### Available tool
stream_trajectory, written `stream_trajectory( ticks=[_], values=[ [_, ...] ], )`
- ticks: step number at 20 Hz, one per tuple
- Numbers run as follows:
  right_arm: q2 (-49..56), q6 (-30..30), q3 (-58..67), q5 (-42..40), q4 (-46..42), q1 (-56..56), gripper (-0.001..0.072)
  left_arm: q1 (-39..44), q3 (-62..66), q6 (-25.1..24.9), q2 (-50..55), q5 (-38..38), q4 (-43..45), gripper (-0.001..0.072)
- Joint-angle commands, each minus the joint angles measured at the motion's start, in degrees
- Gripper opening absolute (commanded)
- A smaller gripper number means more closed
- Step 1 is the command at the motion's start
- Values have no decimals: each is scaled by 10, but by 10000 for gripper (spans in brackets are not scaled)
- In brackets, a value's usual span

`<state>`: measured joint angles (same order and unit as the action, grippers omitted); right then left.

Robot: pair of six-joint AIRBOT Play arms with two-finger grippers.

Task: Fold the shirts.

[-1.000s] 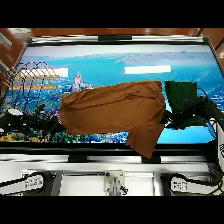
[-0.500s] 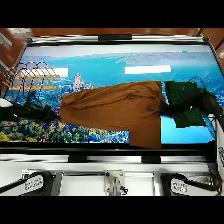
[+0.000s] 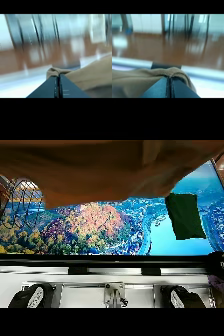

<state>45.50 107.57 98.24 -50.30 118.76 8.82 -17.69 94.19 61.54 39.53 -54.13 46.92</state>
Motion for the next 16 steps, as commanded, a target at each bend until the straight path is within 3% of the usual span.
stream_trajectory(
  ticks=[1,3,9,14,16],
  values=[
    [-93,-22,44,31,-31,-1,58,0,60,66,-78,47,10,34],
    [-116,-50,44,9,-69,0,58,0,60,96,-94,22,48,34],
    [-106,-97,44,-146,-141,0,58,0,57,99,-87,-145,141,34],
    [21,-135,20,-415,-156,-1,58,0,-68,99,-47,-289,151,34],
    [78,-140,-38,-422,-156,-1,58,0,-160,99,-24,-288,151,34]
  ],
)
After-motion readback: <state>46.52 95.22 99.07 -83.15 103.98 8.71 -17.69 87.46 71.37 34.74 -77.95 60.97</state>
